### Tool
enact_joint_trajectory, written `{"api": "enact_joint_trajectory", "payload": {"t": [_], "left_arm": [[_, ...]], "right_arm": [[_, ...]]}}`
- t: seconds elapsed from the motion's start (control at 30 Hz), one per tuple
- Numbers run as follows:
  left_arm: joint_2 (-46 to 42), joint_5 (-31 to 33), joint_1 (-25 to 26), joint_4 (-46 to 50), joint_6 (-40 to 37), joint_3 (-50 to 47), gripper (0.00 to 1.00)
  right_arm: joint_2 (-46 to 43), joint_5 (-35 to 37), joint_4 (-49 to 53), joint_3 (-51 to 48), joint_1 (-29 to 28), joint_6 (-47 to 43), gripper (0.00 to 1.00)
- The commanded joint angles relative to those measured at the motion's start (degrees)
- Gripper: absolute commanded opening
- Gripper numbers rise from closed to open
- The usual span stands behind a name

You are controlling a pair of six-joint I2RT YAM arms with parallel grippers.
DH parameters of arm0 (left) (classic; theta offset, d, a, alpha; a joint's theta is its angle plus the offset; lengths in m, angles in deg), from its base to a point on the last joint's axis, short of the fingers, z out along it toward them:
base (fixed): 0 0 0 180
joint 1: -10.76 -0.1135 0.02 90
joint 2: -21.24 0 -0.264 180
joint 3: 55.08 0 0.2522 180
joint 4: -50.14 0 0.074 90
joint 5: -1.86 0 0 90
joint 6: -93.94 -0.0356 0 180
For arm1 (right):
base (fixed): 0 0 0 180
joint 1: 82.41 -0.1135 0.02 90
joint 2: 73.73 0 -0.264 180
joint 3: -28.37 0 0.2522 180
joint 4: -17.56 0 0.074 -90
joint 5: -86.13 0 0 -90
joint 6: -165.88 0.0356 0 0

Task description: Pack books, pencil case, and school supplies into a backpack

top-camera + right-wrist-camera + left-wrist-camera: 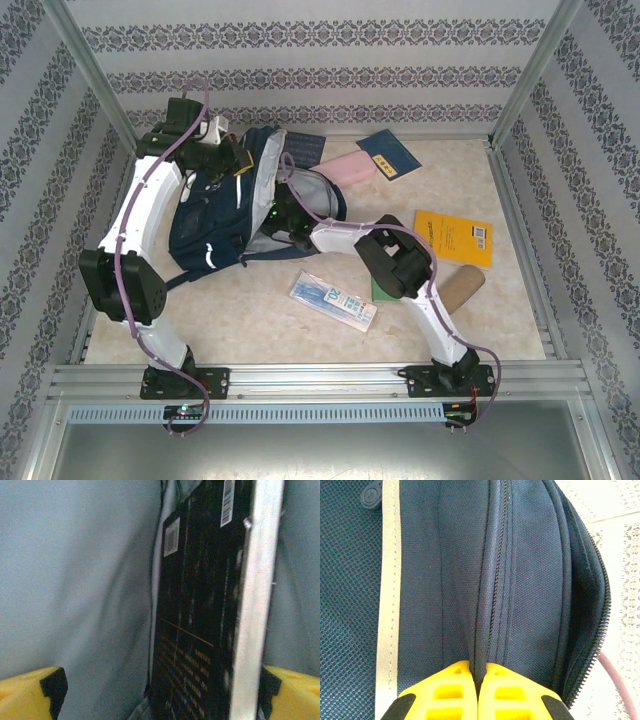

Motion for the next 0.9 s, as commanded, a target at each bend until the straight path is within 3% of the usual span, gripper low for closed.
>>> {"api": "enact_joint_trajectory", "payload": {"t": [0.0, 0.37, 0.5, 0.63, 0.73, 0.87], "left_arm": [[-2.65, 0.71, -2.31, -3.28, -3.94, -0.96, 0.0], [-3.53, -0.87, -3.42, -6.35, -6.15, -8.6, 0.0], [-3.88, -2.06, -3.33, -8.91, -6.16, -12.62, 0.0], [-4.24, -1.82, -3.08, -10.01, -7.16, -15.84, 0.0], [-4.67, -1.23, -2.57, -10.73, -8.0, -18.39, 0.0], [-5.02, -0.51, -1.86, -11.67, -8.21, -21.12, 0.05]], "right_arm": [[-6.79, -0.2, -0.4, -3.49, 1.14, -3.16, 0.98], [-26.63, 2.53, 13.56, -22.57, 5.52, -12.01, 0.98], [-37.54, 7.72, 22.43, -30.93, 8.3, -17.81, 0.98], [-47.83, 15.35, 37.6, -33.87, 11.5, -26.42, 0.98], [-54.3, 17.78, 44.33, -36.93, 16.85, -29.62, 0.98], [-61.98, 15.81, 45.59, -43.75, 27.66, -29.46, 0.98]]}}
